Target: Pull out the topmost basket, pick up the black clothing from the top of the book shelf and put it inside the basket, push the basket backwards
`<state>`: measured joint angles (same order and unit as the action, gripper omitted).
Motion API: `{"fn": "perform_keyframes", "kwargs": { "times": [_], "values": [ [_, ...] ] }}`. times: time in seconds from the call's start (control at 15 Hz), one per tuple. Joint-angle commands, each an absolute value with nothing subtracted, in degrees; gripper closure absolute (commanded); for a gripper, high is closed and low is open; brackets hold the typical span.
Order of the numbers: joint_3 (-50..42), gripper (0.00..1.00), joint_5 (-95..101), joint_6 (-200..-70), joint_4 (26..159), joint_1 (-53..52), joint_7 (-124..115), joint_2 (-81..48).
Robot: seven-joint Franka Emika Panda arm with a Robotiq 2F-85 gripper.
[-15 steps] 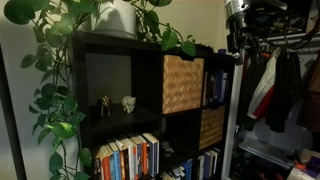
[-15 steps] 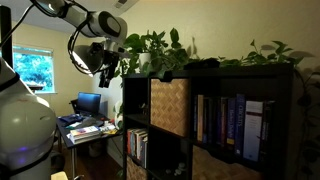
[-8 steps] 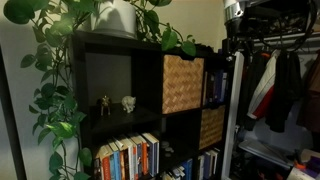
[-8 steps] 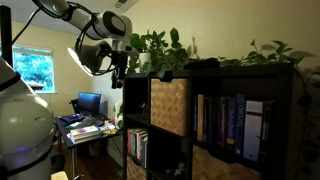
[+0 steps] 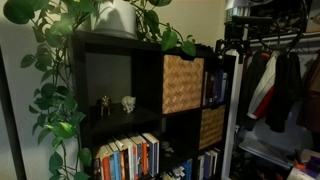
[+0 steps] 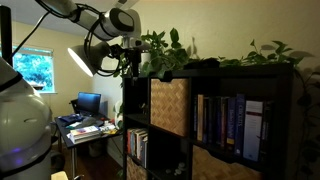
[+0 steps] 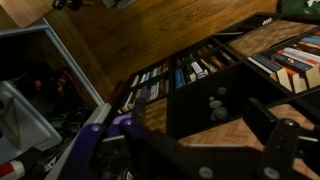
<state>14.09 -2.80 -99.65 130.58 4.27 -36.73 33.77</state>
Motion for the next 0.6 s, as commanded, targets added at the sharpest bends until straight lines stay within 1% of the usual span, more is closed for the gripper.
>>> {"fn": "perform_keyframes", "kwargs": {
  "times": [0.0,0.27,0.53],
  "values": [
    [13.22,0.0,-2.3,-99.58,130.49,3.09,-37.17,33.58],
    [13.28,0.0,-2.33,-99.57,130.48,2.77,-37.13,33.59],
    [15.52,0.0,-4.44,-108.39,129.86,4.44,-49.38,29.92]
  ]
}}
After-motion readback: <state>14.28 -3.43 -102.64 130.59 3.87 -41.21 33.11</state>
